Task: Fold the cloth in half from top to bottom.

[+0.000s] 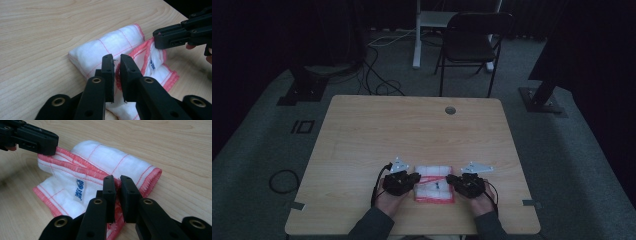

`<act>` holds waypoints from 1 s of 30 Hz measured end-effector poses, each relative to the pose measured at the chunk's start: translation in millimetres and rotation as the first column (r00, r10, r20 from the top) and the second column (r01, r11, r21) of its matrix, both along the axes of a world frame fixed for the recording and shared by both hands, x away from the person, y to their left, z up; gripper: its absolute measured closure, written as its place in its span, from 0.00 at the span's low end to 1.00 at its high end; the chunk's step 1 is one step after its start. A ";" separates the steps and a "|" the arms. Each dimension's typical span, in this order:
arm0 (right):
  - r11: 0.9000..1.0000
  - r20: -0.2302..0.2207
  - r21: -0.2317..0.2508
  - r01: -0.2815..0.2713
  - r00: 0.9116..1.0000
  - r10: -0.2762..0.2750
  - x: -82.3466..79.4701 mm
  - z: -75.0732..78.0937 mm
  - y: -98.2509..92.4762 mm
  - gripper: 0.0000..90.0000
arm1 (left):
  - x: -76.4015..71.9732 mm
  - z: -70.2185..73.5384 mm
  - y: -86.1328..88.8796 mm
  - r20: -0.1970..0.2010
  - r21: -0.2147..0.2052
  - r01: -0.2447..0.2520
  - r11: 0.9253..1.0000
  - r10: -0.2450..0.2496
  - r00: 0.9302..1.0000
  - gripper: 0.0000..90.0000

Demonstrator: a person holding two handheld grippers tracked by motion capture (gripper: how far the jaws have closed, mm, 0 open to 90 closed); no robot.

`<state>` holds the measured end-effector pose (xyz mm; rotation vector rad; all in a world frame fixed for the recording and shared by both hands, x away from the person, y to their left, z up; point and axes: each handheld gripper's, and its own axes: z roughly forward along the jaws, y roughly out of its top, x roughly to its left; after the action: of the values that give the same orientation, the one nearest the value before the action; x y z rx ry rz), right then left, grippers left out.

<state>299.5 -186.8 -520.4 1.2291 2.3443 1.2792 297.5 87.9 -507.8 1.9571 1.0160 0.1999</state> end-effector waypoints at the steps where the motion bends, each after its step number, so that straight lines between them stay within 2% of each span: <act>1: 1.000 0.002 0.002 -0.003 1.000 0.003 -0.8 0.2 -0.2 0.93 | -1.4 0.3 0.6 0.003 0.001 0.003 1.000 -0.003 1.000 0.95; 17: 0.999 0.022 0.023 -0.028 0.999 0.028 -14.2 3.2 -6.1 0.90 | -18.0 -2.3 6.1 0.005 -0.019 0.019 1.000 -0.019 1.000 0.97; 20: 1.000 0.032 0.024 -0.019 0.999 0.018 -15.6 4.3 -8.0 0.86 | -20.6 -3.1 7.9 0.004 -0.019 0.021 1.000 -0.021 1.000 0.97; 27: 0.998 0.052 0.061 0.009 0.999 -0.012 -16.0 8.6 -16.8 0.83 | -27.9 -7.1 12.2 -0.009 -0.036 0.037 0.999 -0.038 0.999 0.97; 30: 0.996 0.061 0.078 0.033 0.997 -0.038 -15.3 9.6 -22.8 0.81 | -35.9 -10.0 16.1 -0.009 -0.044 0.054 0.998 -0.055 0.998 0.94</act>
<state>284.2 -209.6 -510.8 1.2289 2.2399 1.3877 261.7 103.9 -517.9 1.9458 0.9646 0.1363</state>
